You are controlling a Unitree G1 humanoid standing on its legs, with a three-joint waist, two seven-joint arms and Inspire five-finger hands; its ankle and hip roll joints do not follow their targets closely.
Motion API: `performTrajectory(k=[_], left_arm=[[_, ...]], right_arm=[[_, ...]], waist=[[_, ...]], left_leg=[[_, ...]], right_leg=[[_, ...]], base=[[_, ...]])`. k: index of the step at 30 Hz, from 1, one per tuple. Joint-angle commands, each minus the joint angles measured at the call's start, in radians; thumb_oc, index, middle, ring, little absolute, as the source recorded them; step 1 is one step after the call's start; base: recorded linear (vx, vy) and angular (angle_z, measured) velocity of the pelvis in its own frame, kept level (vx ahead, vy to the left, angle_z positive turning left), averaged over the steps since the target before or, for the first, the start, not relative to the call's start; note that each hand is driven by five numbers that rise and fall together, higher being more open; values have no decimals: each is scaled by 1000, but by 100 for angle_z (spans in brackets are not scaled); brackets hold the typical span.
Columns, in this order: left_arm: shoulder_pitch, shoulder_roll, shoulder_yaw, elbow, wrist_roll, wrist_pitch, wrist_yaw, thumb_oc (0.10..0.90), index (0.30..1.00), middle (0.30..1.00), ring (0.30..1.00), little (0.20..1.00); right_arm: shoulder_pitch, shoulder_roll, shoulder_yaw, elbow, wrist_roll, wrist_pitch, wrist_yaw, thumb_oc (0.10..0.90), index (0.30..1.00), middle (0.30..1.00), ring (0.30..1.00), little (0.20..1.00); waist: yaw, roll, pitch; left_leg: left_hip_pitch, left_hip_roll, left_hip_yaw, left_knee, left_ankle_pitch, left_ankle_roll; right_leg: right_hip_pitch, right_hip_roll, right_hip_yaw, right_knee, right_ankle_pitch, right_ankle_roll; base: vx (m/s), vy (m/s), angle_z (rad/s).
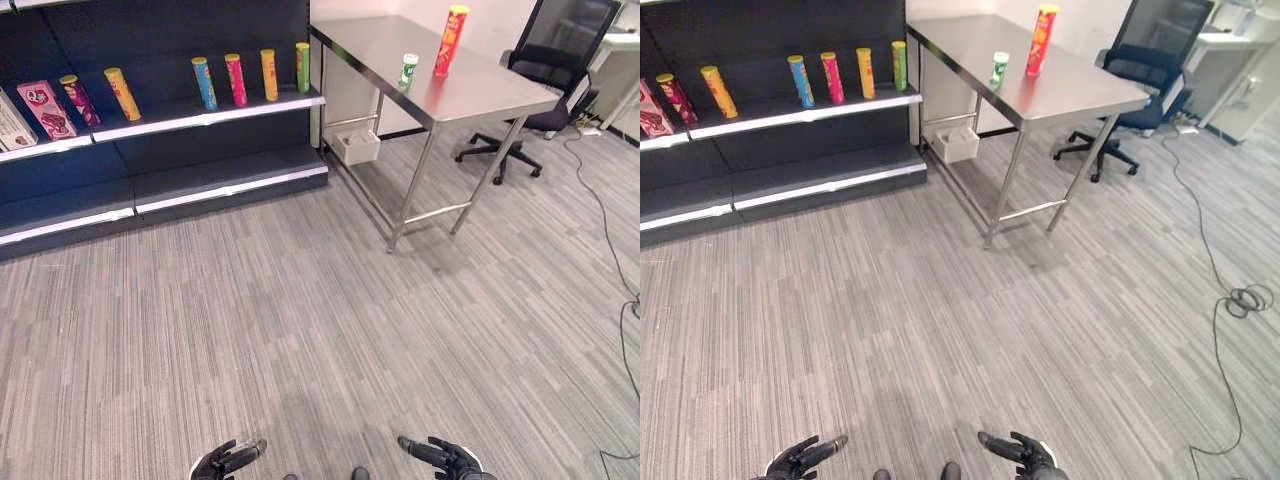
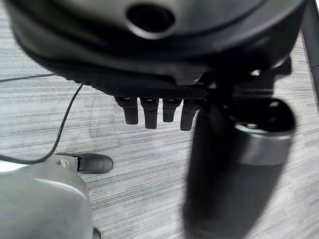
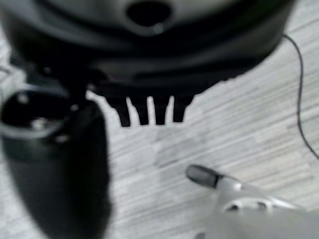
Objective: Put the goods on the table back onto the shelves and tidy them up.
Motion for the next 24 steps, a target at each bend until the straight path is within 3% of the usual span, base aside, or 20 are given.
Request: performTrajectory(k=[1, 16, 20, 21, 22, 23, 24], left_arm=[[-69, 21, -14, -10, 5, -50, 8, 800, 900, 900, 900, 900], [-79, 13, -24, -35, -11, -49, 7, 800, 900, 900, 900, 900], [-95, 20, -29, -38, -18, -46, 7, 800, 900, 900, 900, 900], [-101, 22, -30, -49, -27, -47, 7, 800, 900, 900, 900, 900], [-103, 25, -33, -64, -40, -47, 7, 800, 900, 900, 900, 900], [-103, 25, -33, -64, -40, -47, 7, 800, 900, 900, 900, 900], [-108, 26, -37, -69, -45, -47, 6, 800, 900, 900, 900, 900]], right_arm=[[-33, -43, 0, -22, 35, -41, -14, 800, 900, 900, 900, 900], [-23, -51, -3, -29, 50, -38, -3, 800, 900, 900, 900, 900], [-23, -60, 4, -44, 54, -37, 1, 800, 900, 900, 900, 900], [-31, -64, 4, -34, 59, -39, 2, 800, 900, 900, 900, 900], [-29, -68, 6, -43, 65, -42, 2, 800, 900, 900, 900, 900], [-29, -68, 5, -43, 65, -42, 2, 800, 900, 900, 900, 900], [-28, -72, 2, -45, 68, -43, 2, 800, 900, 900, 900, 900]], waist=[[4, -5, -8], [-8, -2, 7], [-10, -19, 41], [-9, -25, 57], [-2, -31, 79], [-4, -29, 78], [-4, -32, 90]], left_leg=[[7, 52, 65, -8, -5, -72], [-1, 59, 65, 2, 0, -79], [-73, 84, 51, 136, -24, -96], [-117, 95, 33, 221, -15, -106], [-189, 114, 24, 353, 34, -120], [-194, 115, 21, 359, 32, -121], [-235, 128, 18, 446, 63, -126]], right_leg=[[49, -62, -23, 6, -88, 127], [35, -52, -6, 6, -92, 119], [21, -40, 0, 6, -96, 100], [20, -34, -4, 6, -99, 90], [31, -21, -10, 6, -110, 73], [30, -20, -11, 6, -110, 72], [38, -14, -18, 6, -114, 62]], base=[[0, 0, 0], [7, -19, -1], [10, -175, 2], [3, -230, 1], [3, -200, 5], [13, -172, 23], [26, -101, 26]])
